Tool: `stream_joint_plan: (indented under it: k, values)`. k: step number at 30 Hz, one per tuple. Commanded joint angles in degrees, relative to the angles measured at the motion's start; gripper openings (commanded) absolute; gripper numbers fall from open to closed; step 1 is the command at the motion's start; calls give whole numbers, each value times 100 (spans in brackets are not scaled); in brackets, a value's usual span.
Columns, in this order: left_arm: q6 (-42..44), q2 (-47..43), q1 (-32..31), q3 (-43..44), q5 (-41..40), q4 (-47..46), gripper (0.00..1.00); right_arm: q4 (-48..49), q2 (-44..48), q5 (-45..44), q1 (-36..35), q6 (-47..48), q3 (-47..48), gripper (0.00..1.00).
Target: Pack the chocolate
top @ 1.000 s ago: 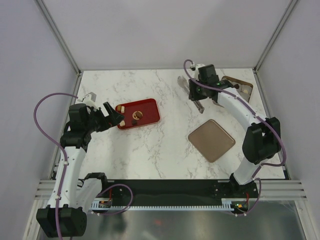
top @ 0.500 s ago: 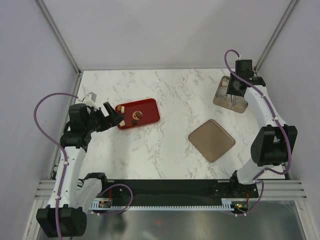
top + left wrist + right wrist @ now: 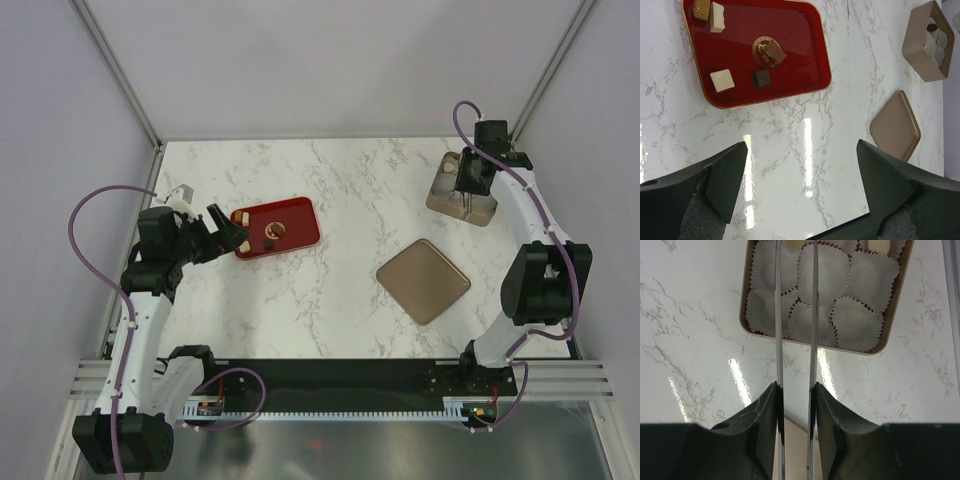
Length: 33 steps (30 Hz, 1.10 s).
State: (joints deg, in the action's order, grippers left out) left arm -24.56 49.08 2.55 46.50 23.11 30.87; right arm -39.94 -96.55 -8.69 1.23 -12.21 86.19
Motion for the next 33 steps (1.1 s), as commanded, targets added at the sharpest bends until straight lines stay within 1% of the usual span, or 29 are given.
stream_joint_plan:
  k: [1,8,15,21,33]
  values:
    - [179,-57,27,35,202,-178,98,74,-135,78,-1,17,188,40]
    - [170,-65,18,35,220,-178,98,171,-259,411,0,-1,47,42]
    - [170,-56,27,35,202,-187,98,180,-268,394,-1,8,-94,45]
    - [170,-12,18,43,211,-178,98,303,-338,614,-9,-1,-138,45]
    - [170,-21,18,43,194,-187,98,408,-540,553,-9,78,99,45]
